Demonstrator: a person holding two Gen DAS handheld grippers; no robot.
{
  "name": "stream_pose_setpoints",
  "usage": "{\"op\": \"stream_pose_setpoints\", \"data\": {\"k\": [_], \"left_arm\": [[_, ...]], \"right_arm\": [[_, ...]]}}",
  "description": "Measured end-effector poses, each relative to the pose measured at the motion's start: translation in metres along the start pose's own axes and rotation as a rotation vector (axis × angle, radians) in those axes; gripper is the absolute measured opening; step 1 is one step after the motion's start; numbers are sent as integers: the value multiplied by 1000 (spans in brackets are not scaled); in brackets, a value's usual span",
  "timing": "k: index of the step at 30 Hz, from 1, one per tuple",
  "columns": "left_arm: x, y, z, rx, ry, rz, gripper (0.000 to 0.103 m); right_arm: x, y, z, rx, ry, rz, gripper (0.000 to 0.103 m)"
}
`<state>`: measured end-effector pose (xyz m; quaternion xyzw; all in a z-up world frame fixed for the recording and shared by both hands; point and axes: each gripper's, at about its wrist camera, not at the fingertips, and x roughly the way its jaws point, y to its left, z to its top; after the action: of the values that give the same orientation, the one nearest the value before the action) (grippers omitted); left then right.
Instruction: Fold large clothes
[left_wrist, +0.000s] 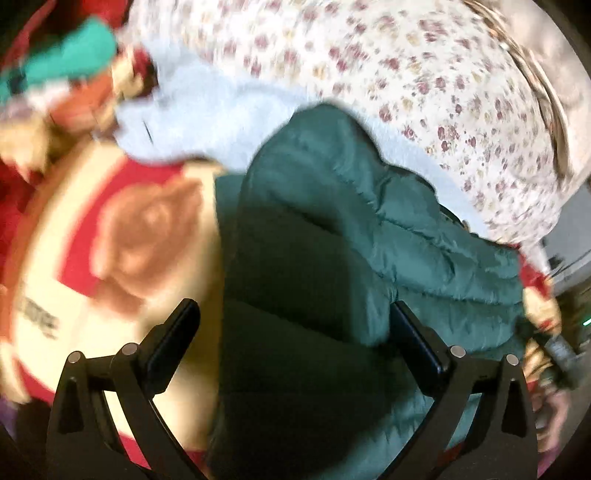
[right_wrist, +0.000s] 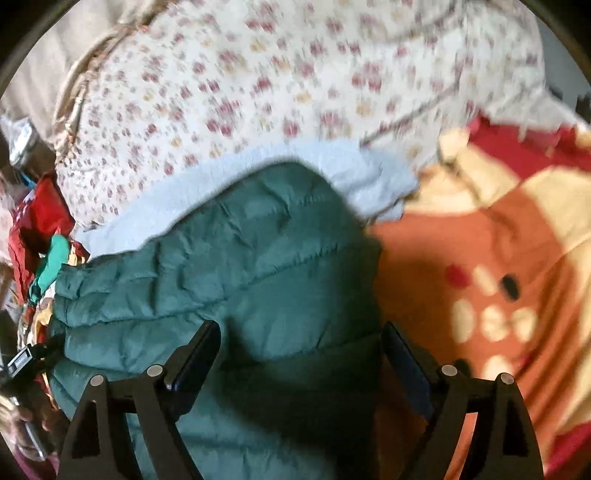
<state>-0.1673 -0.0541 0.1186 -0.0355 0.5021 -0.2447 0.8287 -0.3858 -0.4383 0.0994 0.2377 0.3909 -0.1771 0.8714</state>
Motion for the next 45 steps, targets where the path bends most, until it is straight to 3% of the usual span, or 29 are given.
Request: {"op": "stream_pose_setpoints", "data": {"k": [5, 7, 10, 15, 17, 21, 28, 36, 45], "left_arm": [[-38, -24, -12, 148, -147, 140, 102], [-50, -28, -18, 154, -196, 132, 102], [-56, -36, -25, 147, -213, 100, 102], [-65, -55, -32, 151, -259, 110, 102], [-68, -62, -38, 155, -275, 114, 102], [-72, -70, -49, 159, -291, 116, 102], [-72, -83, -66, 218, -339, 206, 102], [-63, -85, -73, 217, -311, 172, 102], [-61, -87, -75, 216, -315, 200, 102]], "right_arm": [[-33, 10, -7, -6, -73, 52, 87], [-41, 23, -14, -21, -92, 71, 87], [-45, 41, -25, -53, -102, 85, 87], [-46, 71, -43, -104, -120, 86, 88], [-49, 79, -49, -96, -130, 93, 95], [-49, 97, -63, -121, -161, 75, 97], [-49, 118, -76, -186, -179, 49, 97], [-40, 127, -81, -207, -158, 13, 97], [-39, 133, -82, -224, -167, -4, 97]]}}
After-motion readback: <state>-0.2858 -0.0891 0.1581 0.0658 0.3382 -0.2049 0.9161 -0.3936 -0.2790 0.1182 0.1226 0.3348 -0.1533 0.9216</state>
